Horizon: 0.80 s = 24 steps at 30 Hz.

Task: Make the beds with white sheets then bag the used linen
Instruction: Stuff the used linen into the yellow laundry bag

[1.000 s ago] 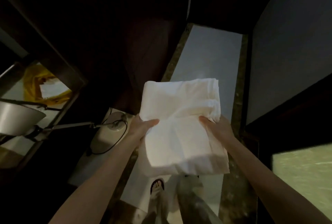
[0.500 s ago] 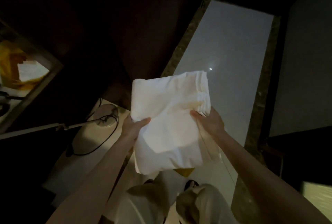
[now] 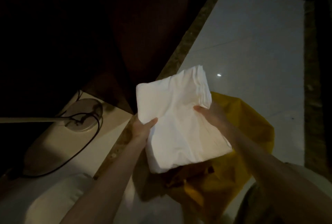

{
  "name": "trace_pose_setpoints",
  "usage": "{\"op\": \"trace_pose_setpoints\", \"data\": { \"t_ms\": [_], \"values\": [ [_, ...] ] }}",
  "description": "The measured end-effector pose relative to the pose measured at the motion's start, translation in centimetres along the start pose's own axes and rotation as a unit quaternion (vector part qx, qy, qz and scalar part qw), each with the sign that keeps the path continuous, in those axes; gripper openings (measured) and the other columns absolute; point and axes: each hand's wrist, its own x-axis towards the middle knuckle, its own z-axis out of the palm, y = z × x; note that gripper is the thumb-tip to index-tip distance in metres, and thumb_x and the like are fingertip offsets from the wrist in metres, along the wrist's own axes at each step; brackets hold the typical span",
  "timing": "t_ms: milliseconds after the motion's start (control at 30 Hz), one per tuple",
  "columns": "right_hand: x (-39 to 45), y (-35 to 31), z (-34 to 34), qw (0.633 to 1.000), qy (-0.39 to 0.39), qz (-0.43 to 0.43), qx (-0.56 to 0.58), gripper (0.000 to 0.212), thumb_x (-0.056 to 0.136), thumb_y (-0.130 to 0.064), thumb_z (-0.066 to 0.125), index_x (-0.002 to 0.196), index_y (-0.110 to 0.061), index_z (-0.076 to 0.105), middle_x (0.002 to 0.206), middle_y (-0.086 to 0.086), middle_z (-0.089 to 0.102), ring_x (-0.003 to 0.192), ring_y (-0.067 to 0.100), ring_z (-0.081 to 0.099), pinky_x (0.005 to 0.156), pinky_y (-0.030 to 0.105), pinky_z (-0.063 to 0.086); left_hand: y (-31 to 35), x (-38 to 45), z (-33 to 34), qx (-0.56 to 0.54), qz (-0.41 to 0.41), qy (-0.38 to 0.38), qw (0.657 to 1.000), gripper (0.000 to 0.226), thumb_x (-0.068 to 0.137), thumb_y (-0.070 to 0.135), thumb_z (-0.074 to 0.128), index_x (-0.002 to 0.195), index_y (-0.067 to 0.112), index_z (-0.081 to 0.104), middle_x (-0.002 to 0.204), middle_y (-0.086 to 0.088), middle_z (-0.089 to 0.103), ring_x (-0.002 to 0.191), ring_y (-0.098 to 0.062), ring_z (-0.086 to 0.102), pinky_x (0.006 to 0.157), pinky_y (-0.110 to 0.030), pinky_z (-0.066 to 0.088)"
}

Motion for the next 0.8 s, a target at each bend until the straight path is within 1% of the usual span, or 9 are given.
{"op": "trace_pose_setpoints", "data": {
  "t_ms": [133, 200, 300, 467, 533, 600, 700, 733, 800],
  "values": [
    [3.7, 6.8, 4.1, 0.998, -0.026, 0.021, -0.046, 0.079, 0.081, -0.036, 0.075, 0.144, -0.005, 0.038, 0.145, 0.012, 0.045, 0.131, 0.03, 0.045, 0.108, 0.04, 0.036, -5.7, 3.2, 2.2, 0.044, -0.022, 0.008, 0.999, 0.077, 0.083, 0.022, 0.075, 0.145, 0.001, 0.034, 0.147, -0.017, 0.041, 0.133, -0.033, 0.042, 0.103, -0.034, 0.037],
    [4.4, 9.5, 5.3, 0.996, -0.036, 0.057, -0.058, 0.082, 0.08, -0.036, 0.076, 0.144, -0.004, 0.037, 0.148, 0.014, 0.041, 0.134, 0.029, 0.042, 0.11, 0.042, 0.034, -7.6, 3.4, 2.7, 0.091, -0.053, 0.0, 0.994, 0.079, 0.084, 0.024, 0.075, 0.146, 0.0, 0.032, 0.149, -0.018, 0.038, 0.135, -0.032, 0.039, 0.107, -0.034, 0.034],
    [4.7, 10.7, 5.8, 0.996, -0.007, 0.088, -0.027, 0.074, 0.08, -0.023, 0.077, 0.14, 0.002, 0.041, 0.145, 0.017, 0.043, 0.133, 0.031, 0.042, 0.109, 0.041, 0.035, -8.9, 3.6, 3.0, 0.098, -0.051, -0.006, 0.994, 0.086, 0.079, 0.023, 0.079, 0.146, 0.0, 0.03, 0.149, -0.018, 0.038, 0.136, -0.031, 0.038, 0.111, -0.035, 0.032],
    [5.5, 10.8, 5.8, 0.996, -0.007, 0.079, -0.028, 0.075, 0.081, -0.019, 0.076, 0.141, 0.004, 0.039, 0.146, 0.018, 0.041, 0.135, 0.03, 0.04, 0.11, 0.04, 0.032, -9.3, 4.7, 3.1, 0.109, -0.051, -0.011, 0.993, 0.09, 0.076, 0.024, 0.082, 0.145, -0.002, 0.03, 0.148, -0.019, 0.039, 0.135, -0.031, 0.039, 0.111, -0.037, 0.033],
    [5.7, 10.4, 5.8, 0.997, -0.009, 0.07, -0.014, 0.073, 0.081, -0.017, 0.075, 0.141, 0.003, 0.038, 0.144, 0.015, 0.042, 0.133, 0.03, 0.041, 0.105, 0.033, 0.034, -9.2, 5.0, 3.0, 0.087, -0.053, 0.004, 0.995, 0.086, 0.076, 0.023, 0.082, 0.143, -0.001, 0.035, 0.145, -0.018, 0.044, 0.132, -0.033, 0.044, 0.107, -0.039, 0.038],
    [5.9, 9.5, 5.6, 0.999, -0.01, 0.043, 0.001, 0.068, 0.082, -0.015, 0.075, 0.139, 0.0, 0.041, 0.137, 0.012, 0.049, 0.127, 0.027, 0.047, 0.091, 0.027, 0.038, -8.6, 5.3, 2.9, 0.051, -0.049, 0.026, 0.997, 0.079, 0.076, 0.021, 0.081, 0.14, -0.001, 0.041, 0.14, -0.017, 0.05, 0.126, -0.033, 0.049, 0.103, -0.04, 0.042],
    [6.0, 7.5, 5.4, 0.999, -0.025, 0.026, 0.02, 0.064, 0.086, -0.018, 0.071, 0.139, -0.004, 0.039, 0.122, 0.0, 0.048, 0.116, 0.017, 0.048, 0.077, 0.018, 0.034, -7.8, 5.1, 2.5, 0.021, -0.032, 0.044, 0.998, 0.078, 0.079, 0.021, 0.079, 0.142, 0.001, 0.039, 0.141, -0.016, 0.048, 0.127, -0.031, 0.047, 0.107, -0.04, 0.039],
    [6.0, 7.3, 5.7, 0.999, -0.032, 0.03, 0.006, 0.063, 0.086, -0.02, 0.071, 0.139, -0.004, 0.039, 0.123, 0.001, 0.049, 0.118, 0.019, 0.049, 0.078, 0.019, 0.034, -7.7, 4.9, 2.4, 0.043, -0.015, 0.045, 0.998, 0.081, 0.081, 0.022, 0.078, 0.145, 0.003, 0.034, 0.145, -0.016, 0.043, 0.131, -0.031, 0.043, 0.11, -0.038, 0.036],
    [6.2, 7.9, 6.3, 0.998, -0.048, 0.047, -0.011, 0.062, 0.087, -0.025, 0.07, 0.137, -0.004, 0.042, 0.132, 0.01, 0.053, 0.122, 0.027, 0.051, 0.082, 0.024, 0.037, -7.9, 4.5, 2.5, 0.163, 0.056, 0.046, 0.984, 0.088, 0.085, 0.026, 0.073, 0.152, 0.009, 0.018, 0.156, -0.015, 0.025, 0.142, -0.031, 0.026, 0.114, -0.036, 0.023]
  ]
}}
